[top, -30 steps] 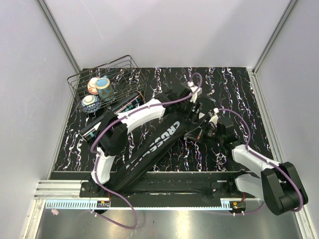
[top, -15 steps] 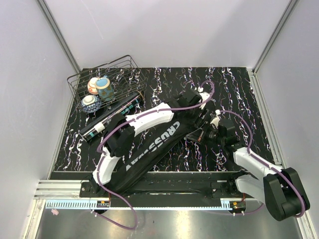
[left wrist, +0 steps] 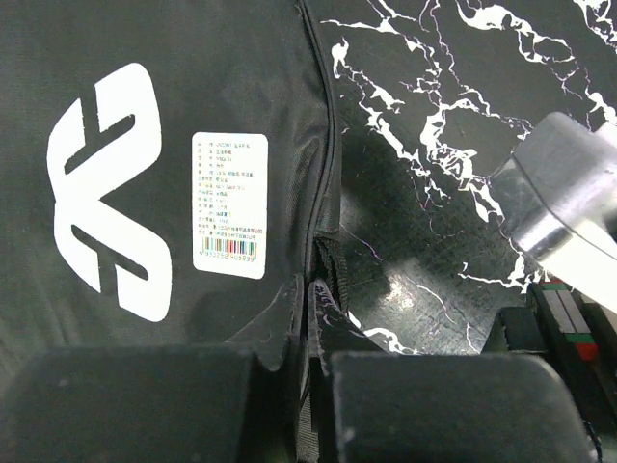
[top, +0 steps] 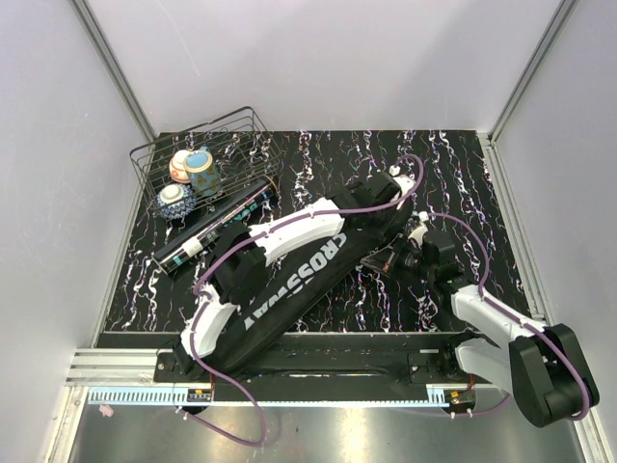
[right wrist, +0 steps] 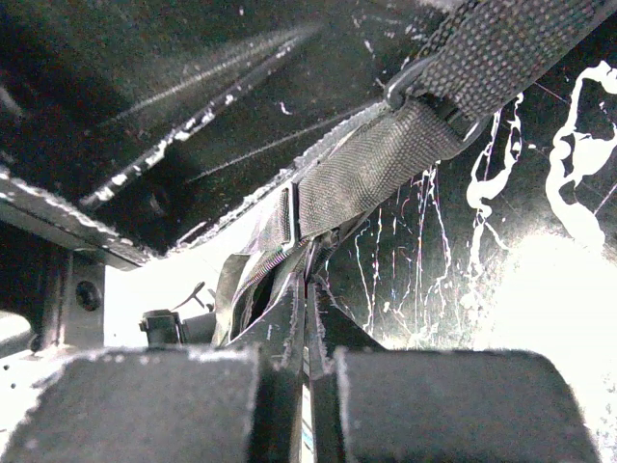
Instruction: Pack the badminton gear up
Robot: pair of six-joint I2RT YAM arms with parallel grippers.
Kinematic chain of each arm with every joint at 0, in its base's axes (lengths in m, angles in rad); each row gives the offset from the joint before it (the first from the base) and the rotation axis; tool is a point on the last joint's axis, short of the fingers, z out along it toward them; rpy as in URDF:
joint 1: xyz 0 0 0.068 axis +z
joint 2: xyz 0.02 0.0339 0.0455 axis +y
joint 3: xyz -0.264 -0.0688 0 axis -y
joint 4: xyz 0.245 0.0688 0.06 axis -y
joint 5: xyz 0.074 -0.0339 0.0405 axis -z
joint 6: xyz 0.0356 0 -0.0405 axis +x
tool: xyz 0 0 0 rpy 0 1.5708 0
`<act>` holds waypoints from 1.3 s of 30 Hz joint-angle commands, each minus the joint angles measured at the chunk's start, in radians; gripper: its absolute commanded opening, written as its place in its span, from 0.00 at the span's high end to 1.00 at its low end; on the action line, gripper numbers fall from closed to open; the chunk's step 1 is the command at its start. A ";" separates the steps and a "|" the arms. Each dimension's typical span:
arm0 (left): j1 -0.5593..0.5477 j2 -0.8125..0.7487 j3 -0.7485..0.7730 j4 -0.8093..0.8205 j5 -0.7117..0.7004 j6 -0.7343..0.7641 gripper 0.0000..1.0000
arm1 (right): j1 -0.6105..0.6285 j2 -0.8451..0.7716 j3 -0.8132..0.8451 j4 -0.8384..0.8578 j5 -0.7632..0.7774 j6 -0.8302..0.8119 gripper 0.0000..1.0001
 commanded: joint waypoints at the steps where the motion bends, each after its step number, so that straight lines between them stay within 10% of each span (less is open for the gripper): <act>1: 0.047 -0.046 0.046 0.079 -0.041 -0.029 1.00 | 0.007 0.023 0.043 0.081 -0.060 -0.012 1.00; 15: 0.133 -0.104 0.158 0.198 0.037 -0.156 1.00 | 0.191 0.124 0.036 0.156 -0.006 0.040 1.00; 39: 0.352 -0.191 0.264 0.461 -0.164 -0.114 1.00 | 0.851 0.414 0.221 0.115 0.207 0.090 1.00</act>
